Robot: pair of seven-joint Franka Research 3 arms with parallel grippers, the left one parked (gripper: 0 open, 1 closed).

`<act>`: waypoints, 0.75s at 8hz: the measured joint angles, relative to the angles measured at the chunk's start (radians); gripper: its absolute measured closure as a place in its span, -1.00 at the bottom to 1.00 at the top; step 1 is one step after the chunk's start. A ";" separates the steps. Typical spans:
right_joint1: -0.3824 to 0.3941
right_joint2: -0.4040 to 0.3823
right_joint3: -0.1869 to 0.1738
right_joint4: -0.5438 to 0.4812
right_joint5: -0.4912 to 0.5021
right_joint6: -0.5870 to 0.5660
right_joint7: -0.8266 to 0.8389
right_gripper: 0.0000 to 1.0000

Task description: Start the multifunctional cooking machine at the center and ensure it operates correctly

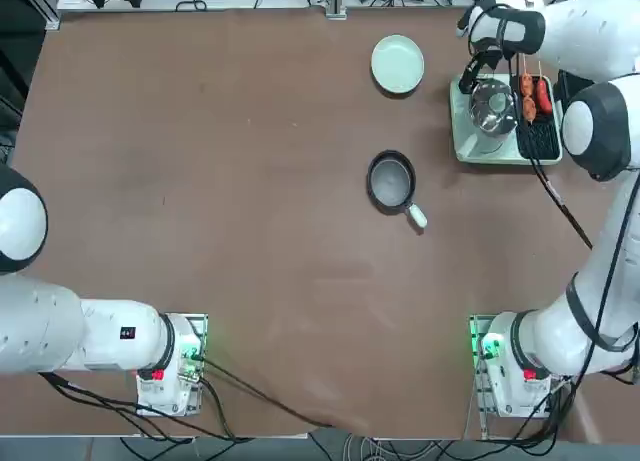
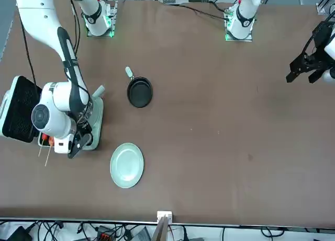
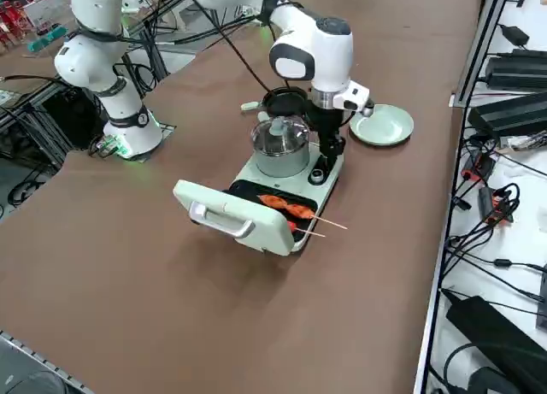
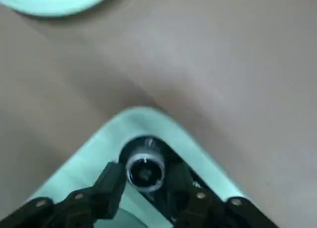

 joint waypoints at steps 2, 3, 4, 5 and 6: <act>-0.008 0.013 -0.024 0.007 -0.011 0.001 0.000 -0.90; -0.009 0.006 -0.031 0.022 -0.012 0.004 0.007 -1.00; -0.012 -0.014 -0.035 0.040 -0.011 0.006 0.025 -1.00; -0.017 -0.044 -0.036 0.059 0.010 -0.001 0.045 -1.00; -0.023 -0.076 -0.040 0.075 0.045 -0.039 0.060 -1.00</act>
